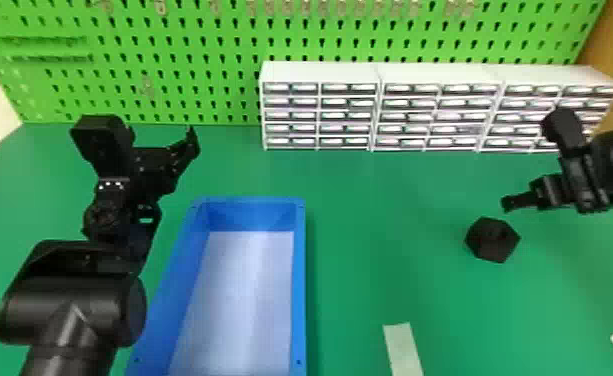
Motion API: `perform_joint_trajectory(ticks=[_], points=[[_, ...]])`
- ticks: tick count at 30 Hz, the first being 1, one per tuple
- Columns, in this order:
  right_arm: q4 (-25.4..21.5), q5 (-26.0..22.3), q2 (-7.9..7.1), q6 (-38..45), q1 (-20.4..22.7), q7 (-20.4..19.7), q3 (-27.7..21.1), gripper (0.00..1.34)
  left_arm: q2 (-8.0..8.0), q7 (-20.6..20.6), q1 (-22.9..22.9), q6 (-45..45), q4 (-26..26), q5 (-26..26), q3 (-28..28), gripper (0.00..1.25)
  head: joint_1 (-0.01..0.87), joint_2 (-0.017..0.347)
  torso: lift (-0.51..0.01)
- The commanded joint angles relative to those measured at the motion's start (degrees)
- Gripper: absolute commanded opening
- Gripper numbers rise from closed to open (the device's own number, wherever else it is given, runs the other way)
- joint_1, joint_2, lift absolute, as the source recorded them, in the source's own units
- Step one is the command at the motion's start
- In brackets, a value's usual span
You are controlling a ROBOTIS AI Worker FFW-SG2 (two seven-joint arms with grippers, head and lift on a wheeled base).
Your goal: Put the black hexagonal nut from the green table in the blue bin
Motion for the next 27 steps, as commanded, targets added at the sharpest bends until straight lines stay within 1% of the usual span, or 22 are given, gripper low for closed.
perform_joint_trajectory(ticks=[1, 5, 8, 18, 21, 27], points=[[4.3, 1.3, 1.82, -2.5, -1.1, 0.0, 0.2, 1.13, 0.00, 0.0, -0.2, 0.0, -0.1, 0.0, -0.1, 1.03, 0.686, 0.051, -0.096], [6.5, 2.7, 2.70, -3.9, -1.6, 0.0, 0.3, 1.12, 0.00, -0.1, -0.2, 0.0, -0.2, 0.0, -0.1, 1.03, 0.686, 0.051, -0.096], [7.7, 3.9, 3.05, -4.8, -1.6, 0.0, -0.4, 1.12, 0.00, -0.1, -0.3, -0.1, -0.4, 0.1, -0.2, 1.03, 0.686, 0.051, -0.096], [12.5, 8.9, 5.25, -9.7, -1.3, -0.3, -3.3, 1.09, 0.00, -0.1, -0.3, -0.1, -1.2, 0.1, -0.2, 1.03, 0.686, 0.051, -0.096], [13.3, 9.3, 5.69, -11.1, -1.0, -1.5, -4.7, 1.07, 0.00, -0.1, -0.3, -0.2, -1.2, 0.3, -0.4, 1.03, 0.686, 0.051, -0.096], [14.6, 10.0, 6.83, -13.1, -0.1, -3.3, -6.8, 1.07, 0.00, -0.1, -0.3, -0.5, -1.2, 0.5, -0.4, 1.03, 0.686, 0.051, -0.096]])
